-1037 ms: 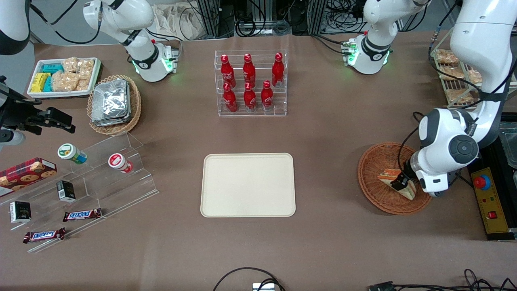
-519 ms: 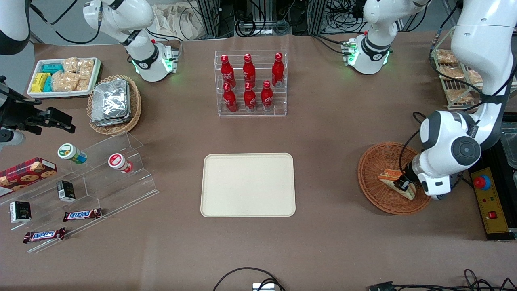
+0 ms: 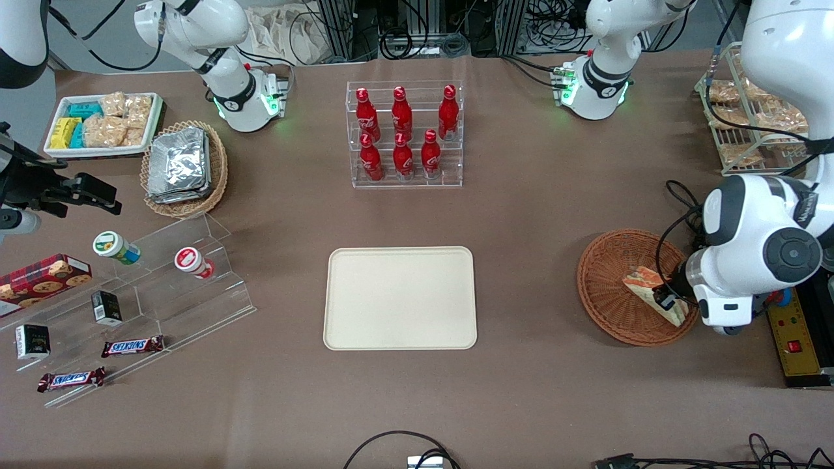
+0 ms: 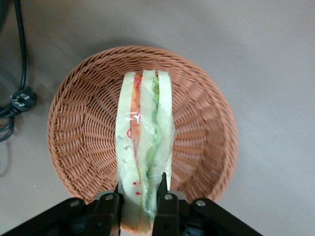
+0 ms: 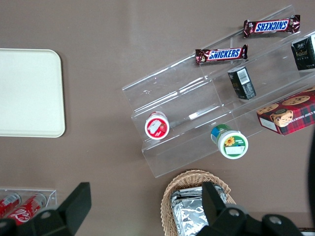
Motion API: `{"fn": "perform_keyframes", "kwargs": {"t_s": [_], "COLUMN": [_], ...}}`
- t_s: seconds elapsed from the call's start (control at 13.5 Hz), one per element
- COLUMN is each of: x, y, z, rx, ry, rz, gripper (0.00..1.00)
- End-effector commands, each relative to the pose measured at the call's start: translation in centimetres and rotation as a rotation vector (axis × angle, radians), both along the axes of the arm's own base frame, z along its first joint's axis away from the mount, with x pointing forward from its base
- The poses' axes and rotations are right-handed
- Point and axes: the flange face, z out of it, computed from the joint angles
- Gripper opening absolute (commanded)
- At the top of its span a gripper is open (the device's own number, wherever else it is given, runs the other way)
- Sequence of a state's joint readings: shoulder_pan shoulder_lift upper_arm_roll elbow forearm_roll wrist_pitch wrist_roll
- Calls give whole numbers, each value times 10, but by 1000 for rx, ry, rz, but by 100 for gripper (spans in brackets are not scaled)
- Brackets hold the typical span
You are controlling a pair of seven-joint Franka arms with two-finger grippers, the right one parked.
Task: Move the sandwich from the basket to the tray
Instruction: 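Carry the sandwich with the left gripper over the cream tray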
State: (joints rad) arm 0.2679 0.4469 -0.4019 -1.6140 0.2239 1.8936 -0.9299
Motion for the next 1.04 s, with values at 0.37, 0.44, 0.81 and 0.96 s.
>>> {"fn": "perform_keyframes", "kwargs": {"t_s": [0.37, 0.44, 0.81, 0.96], "x": [-13, -25, -41, -51], "y": [-260, -295, -371, -398], "z": [13, -5, -80, -105], "rx": [-91, -99, -207, -248], "ry": [-41, -22, -67, -105], "rz": [-409, -466, -663, -687], "gripper": [0, 0, 0, 0]}}
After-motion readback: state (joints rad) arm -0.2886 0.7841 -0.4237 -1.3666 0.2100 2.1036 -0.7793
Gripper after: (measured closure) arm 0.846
